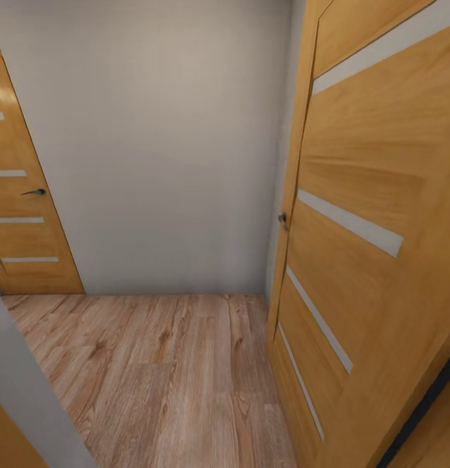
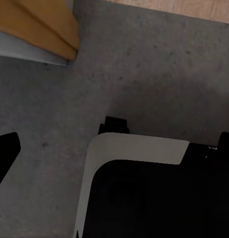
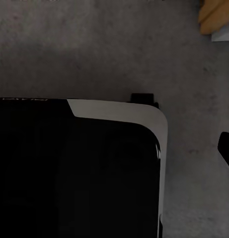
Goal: Move the two storage containers from the living room to the garage. In the garage, place one container on the floor and stack the other container on top of it (either order is fine).
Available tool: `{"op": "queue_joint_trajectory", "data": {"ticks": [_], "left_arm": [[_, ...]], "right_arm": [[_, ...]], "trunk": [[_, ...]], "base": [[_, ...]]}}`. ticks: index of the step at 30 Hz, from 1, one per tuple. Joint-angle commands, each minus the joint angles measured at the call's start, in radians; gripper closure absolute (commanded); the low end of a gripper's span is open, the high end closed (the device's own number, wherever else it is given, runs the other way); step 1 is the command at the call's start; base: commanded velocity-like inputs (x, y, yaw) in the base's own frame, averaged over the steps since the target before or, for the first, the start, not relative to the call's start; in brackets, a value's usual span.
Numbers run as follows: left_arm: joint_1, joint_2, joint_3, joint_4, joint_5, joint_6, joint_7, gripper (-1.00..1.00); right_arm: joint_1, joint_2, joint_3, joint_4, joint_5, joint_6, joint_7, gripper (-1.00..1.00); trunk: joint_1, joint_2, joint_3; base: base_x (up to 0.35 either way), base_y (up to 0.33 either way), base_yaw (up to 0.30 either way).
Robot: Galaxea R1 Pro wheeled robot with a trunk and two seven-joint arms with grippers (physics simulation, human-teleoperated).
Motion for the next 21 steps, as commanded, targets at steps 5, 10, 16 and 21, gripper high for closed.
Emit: {"op": "queue_joint_trajectory", "data": {"ticks": [5,10,16,21], "left_arm": [[-0.001,0.000,0.007,0.001,-0.005,-0.003,-0.004,-1.00],[-0.001,0.000,0.007,0.001,-0.005,-0.003,-0.004,-1.00],[-0.001,-0.022,0.001,0.001,-0.005,-0.003,-0.004,-1.00],[-0.001,-0.039,-0.002,0.001,-0.006,-0.003,-0.004,-1.00]], "right_arm": [[-0.001,0.001,-0.004,0.001,0.000,-0.003,0.005,-1.00],[-0.001,0.005,-0.001,0.001,0.005,-0.004,0.005,-1.00],[-0.002,0.026,0.003,0.001,0.008,-0.004,0.005,-1.00],[-0.002,0.044,0.004,0.000,0.008,-0.005,0.005,-1.00]], "trunk": [[0.000,-0.001,-0.001],[0.000,-0.001,-0.001],[0.000,-0.001,-0.001],[0.000,-0.001,-0.001]], "base": [[0.018,0.004,0.000],[0.004,0.001,0.000],[0.000,0.000,0.000],[0.000,0.000,0.000]]}}
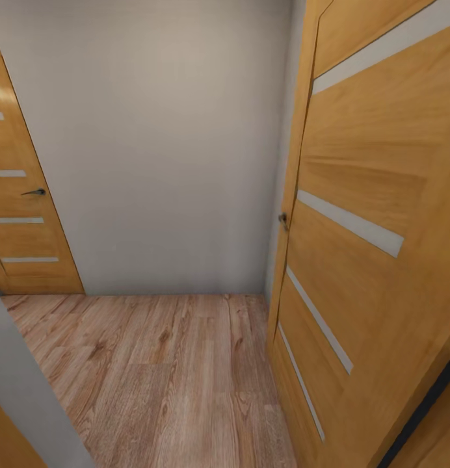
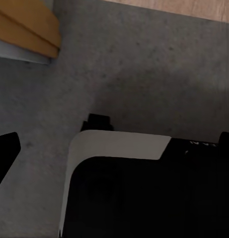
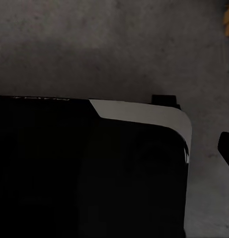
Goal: Move the two storage containers from the living room to the garage. In the garage, place one container on the floor and stack the other container on top of it (either order is fine).
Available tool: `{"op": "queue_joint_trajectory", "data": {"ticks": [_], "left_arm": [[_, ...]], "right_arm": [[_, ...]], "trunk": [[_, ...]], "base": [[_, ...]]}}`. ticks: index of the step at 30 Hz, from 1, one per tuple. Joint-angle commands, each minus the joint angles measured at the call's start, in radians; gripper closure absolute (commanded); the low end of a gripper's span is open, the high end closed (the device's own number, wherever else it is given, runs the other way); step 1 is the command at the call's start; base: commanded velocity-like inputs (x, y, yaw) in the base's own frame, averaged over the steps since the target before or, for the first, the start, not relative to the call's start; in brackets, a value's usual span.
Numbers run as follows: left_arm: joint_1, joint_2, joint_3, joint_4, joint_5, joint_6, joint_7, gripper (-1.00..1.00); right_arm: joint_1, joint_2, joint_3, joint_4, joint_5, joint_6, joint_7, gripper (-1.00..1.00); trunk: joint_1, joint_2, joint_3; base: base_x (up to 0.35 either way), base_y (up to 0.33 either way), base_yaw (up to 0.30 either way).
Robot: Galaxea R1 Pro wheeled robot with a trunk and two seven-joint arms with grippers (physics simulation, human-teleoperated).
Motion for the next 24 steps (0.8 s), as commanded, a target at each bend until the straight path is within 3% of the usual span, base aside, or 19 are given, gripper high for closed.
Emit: {"op": "queue_joint_trajectory", "data": {"ticks": [1,24], "left_arm": [[-0.001,-0.001,0.007,0.001,-0.005,-0.003,-0.004,-1.00],[-0.001,-0.003,0.004,0.001,-0.005,-0.003,-0.004,-1.00]], "right_arm": [[-0.001,0.002,-0.005,0.001,0.001,-0.003,0.005,-1.00],[-0.001,0.014,-0.004,0.000,0.001,-0.003,0.005,-1.00]], "trunk": [[0.000,-0.001,-0.001],[0.000,-0.001,-0.001]], "base": [[0.000,0.000,0.000],[0.000,0.000,0.000]]}}
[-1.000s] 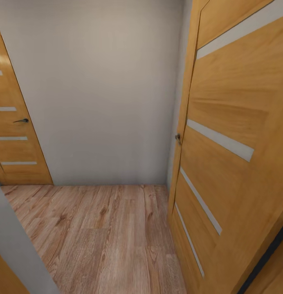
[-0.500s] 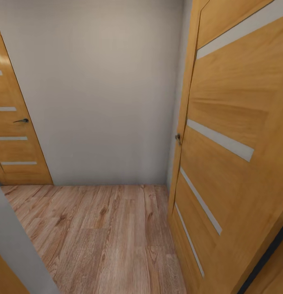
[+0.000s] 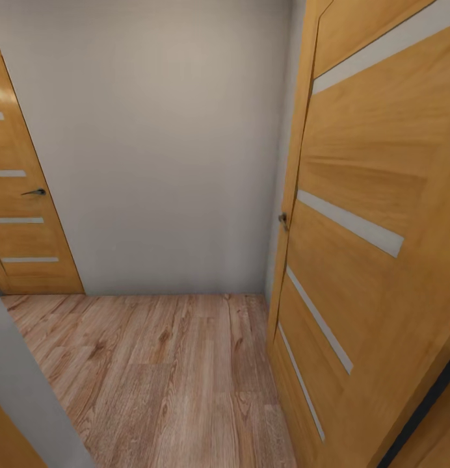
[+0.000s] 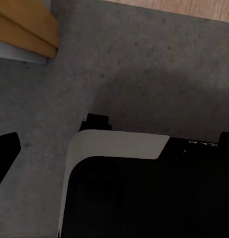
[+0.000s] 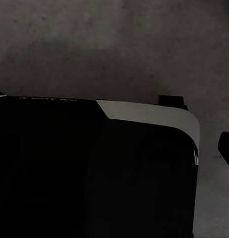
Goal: Move the two storage containers from the living room to the garage. In the garage, place one container on the floor and stack the other container on top of it (either order is fine).
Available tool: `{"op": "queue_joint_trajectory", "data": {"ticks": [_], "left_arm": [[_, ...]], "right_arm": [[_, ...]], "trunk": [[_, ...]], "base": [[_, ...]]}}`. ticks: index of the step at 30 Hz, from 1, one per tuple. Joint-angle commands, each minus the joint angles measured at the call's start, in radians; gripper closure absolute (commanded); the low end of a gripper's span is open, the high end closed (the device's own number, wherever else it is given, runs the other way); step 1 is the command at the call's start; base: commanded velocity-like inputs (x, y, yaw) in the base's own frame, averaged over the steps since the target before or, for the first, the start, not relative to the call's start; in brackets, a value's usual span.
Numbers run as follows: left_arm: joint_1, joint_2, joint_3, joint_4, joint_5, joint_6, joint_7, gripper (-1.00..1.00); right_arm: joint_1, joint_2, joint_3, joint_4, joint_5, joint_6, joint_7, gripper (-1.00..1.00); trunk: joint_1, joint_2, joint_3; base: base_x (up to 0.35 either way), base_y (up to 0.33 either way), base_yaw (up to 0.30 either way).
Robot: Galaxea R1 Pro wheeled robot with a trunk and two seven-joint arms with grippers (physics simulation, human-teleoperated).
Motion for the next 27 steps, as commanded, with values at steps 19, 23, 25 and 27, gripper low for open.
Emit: {"op": "queue_joint_trajectory", "data": {"ticks": [19,23,25,27], "left_arm": [[-0.001,0.000,0.008,0.001,-0.005,-0.003,-0.004,-1.00],[-0.001,0.000,0.008,0.001,-0.005,-0.003,-0.004,-1.00],[-0.001,0.000,0.008,0.001,-0.005,-0.003,-0.004,-1.00],[-0.001,0.000,0.008,0.001,-0.005,-0.003,-0.004,-1.00]], "right_arm": [[-0.001,0.006,-0.005,0.000,0.001,-0.003,0.005,-1.00],[-0.001,0.006,-0.005,0.000,0.001,-0.003,0.006,-1.00],[-0.001,0.006,-0.005,0.000,0.001,-0.003,0.005,-1.00],[-0.001,0.006,-0.005,0.000,0.001,-0.003,0.006,-1.00]], "trunk": [[0.000,-0.001,-0.001],[0.000,-0.001,-0.001],[0.000,-0.001,-0.001],[0.000,-0.001,-0.001]], "base": [[0.022,0.000,0.000],[0.064,0.000,0.000],[0.024,0.000,0.000],[0.016,0.000,0.000]]}}
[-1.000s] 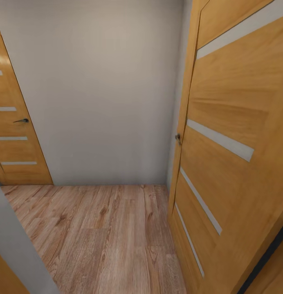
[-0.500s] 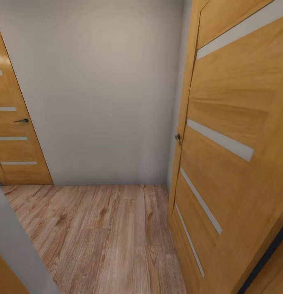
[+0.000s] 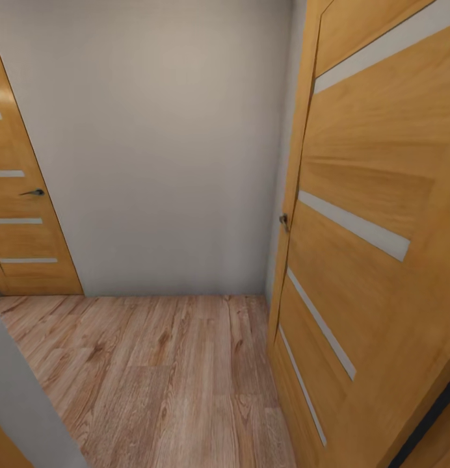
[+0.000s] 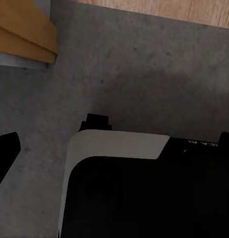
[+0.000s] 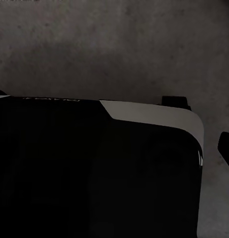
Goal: Move the two storage containers from the living room to the garage. In the garage, place one container on the floor and stack the other container on top of it (either order is fine).
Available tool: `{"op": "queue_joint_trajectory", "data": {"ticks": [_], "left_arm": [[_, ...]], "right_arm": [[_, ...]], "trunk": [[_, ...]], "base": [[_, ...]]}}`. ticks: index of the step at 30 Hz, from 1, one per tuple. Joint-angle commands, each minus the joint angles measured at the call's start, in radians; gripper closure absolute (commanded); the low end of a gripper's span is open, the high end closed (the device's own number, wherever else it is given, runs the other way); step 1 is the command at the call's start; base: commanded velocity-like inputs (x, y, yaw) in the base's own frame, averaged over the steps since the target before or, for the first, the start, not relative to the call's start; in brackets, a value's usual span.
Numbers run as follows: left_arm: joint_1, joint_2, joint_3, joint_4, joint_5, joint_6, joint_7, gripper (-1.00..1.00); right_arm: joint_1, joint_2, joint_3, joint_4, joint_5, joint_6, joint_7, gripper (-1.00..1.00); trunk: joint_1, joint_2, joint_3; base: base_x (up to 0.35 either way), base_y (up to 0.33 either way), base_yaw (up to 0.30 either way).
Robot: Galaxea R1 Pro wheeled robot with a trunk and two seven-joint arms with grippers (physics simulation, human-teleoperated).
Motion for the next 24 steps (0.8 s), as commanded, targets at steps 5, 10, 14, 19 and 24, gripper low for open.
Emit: {"op": "queue_joint_trajectory", "data": {"ticks": [5,10,14,19,24], "left_arm": [[-0.001,0.000,0.008,0.001,-0.005,-0.003,-0.004,-1.00],[-0.001,0.000,0.008,0.001,-0.005,-0.003,-0.004,-1.00],[-0.001,0.000,0.008,0.001,-0.005,-0.003,-0.004,-1.00],[-0.001,0.000,0.007,0.001,-0.005,-0.003,-0.004,-1.00],[-0.001,0.000,0.007,0.001,-0.005,-0.003,-0.004,-1.00]], "right_arm": [[-0.001,0.000,-0.004,0.001,0.001,-0.003,0.004,-1.00],[-0.001,0.000,-0.004,0.001,0.001,-0.003,0.004,-1.00],[-0.001,0.000,-0.004,0.001,0.001,-0.003,0.004,-1.00],[-0.001,0.000,-0.004,0.001,0.001,-0.003,0.004,-1.00],[-0.001,0.000,-0.004,0.001,0.001,-0.003,0.004,-1.00]], "trunk": [[0.000,-0.001,-0.001],[0.000,-0.001,-0.001],[0.000,-0.001,-0.001],[0.000,-0.001,-0.001],[0.000,-0.001,-0.001]], "base": [[0.004,0.000,0.000],[0.057,0.000,0.000],[0.180,0.000,0.000],[0.221,0.000,0.000],[0.147,0.000,0.000]]}}
